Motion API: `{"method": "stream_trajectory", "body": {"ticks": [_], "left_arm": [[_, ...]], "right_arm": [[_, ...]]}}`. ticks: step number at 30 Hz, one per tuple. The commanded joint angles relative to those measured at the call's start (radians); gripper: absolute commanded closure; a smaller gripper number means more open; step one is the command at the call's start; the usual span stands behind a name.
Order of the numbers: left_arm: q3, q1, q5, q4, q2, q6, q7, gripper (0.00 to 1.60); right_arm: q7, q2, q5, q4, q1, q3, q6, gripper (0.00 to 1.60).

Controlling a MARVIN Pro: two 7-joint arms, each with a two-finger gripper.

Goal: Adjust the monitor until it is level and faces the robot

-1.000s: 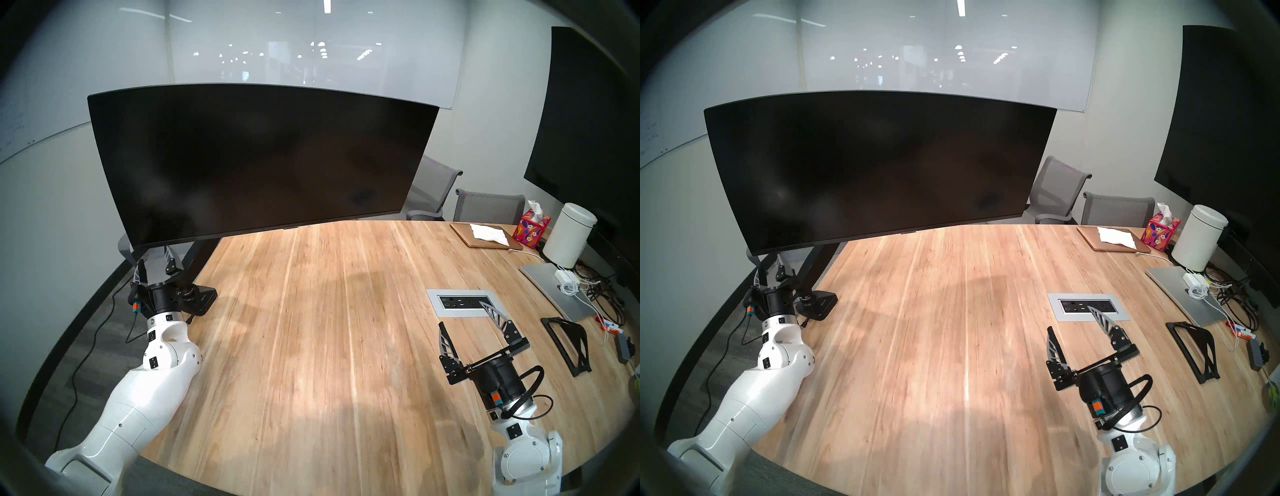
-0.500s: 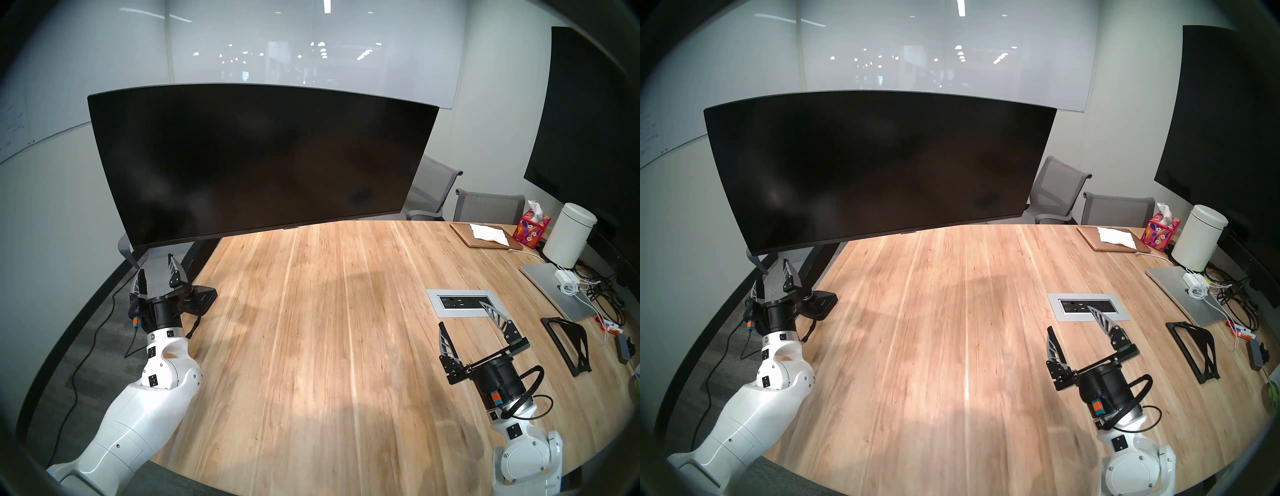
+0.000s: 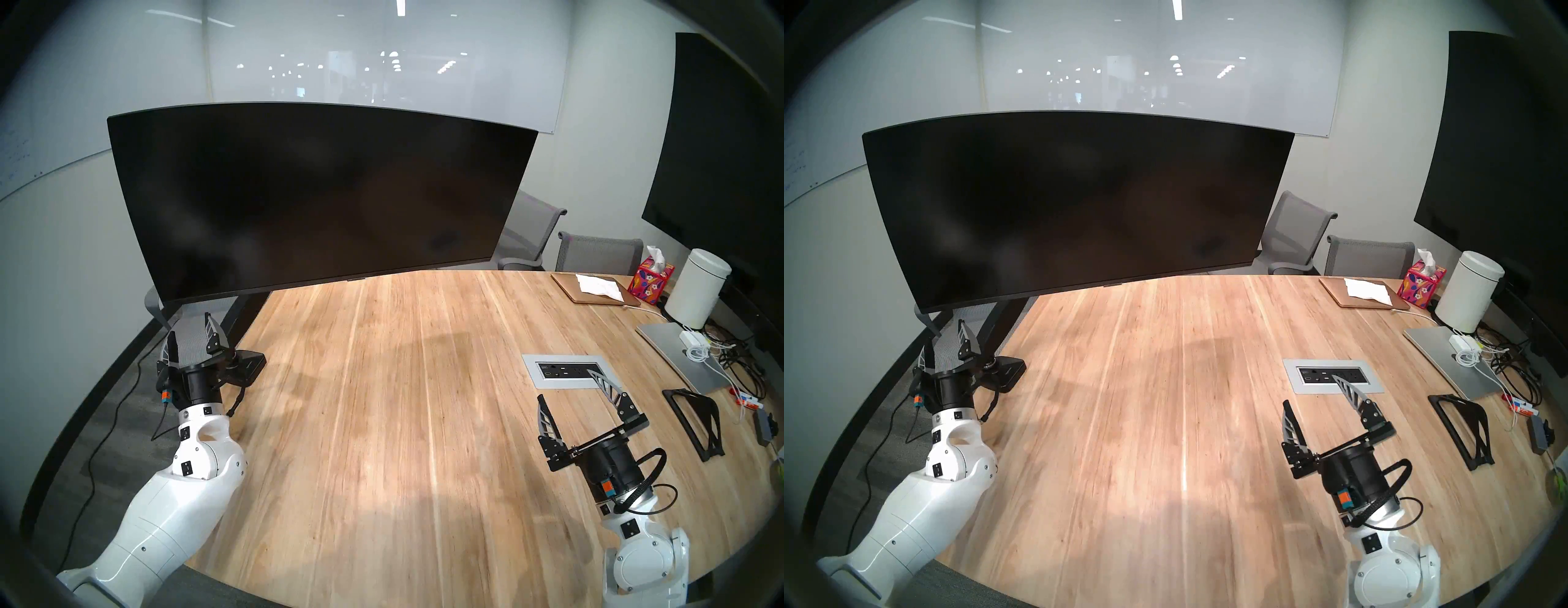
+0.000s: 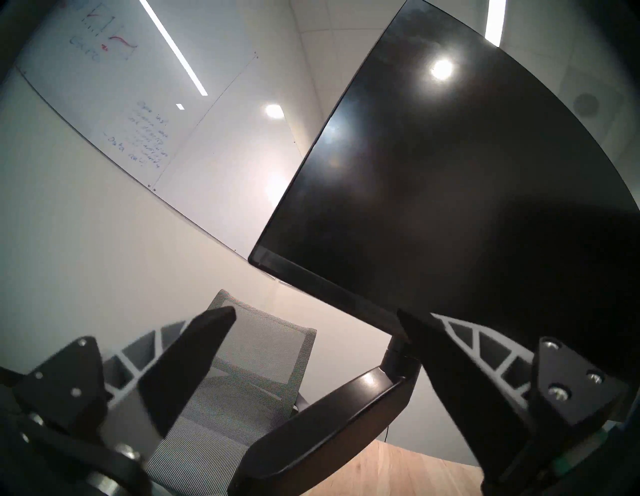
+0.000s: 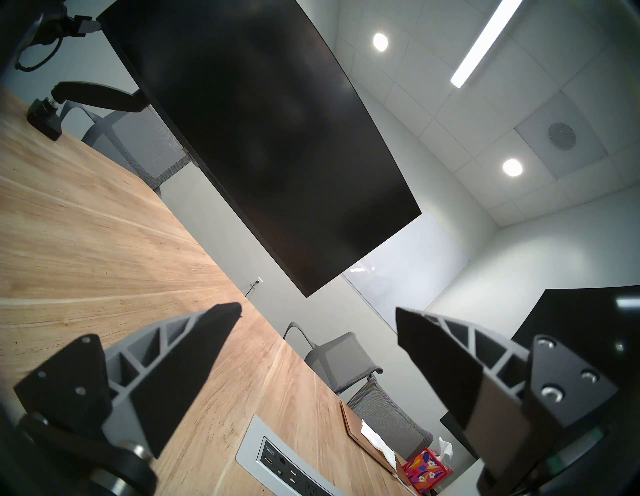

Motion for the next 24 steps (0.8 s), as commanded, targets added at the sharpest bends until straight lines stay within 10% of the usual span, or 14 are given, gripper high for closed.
{"method": "stream_trajectory", "body": {"ticks": [1,24], "left_arm": [[-0.002,-0.008,0.025,-0.010,0.004,-0.018,-0.008,0.00],[-0.061,0.057,0.231,-0.016,-0.038,-0.060,-0.003,0.00]], "right_arm": [[-0.003,-0.002,0.007,-0.021,0.001,0.000,-0.001,0.00],[-0.003,-0.002,0.007,-0.021,0.002,0.000,-0.001,0.00]]}}
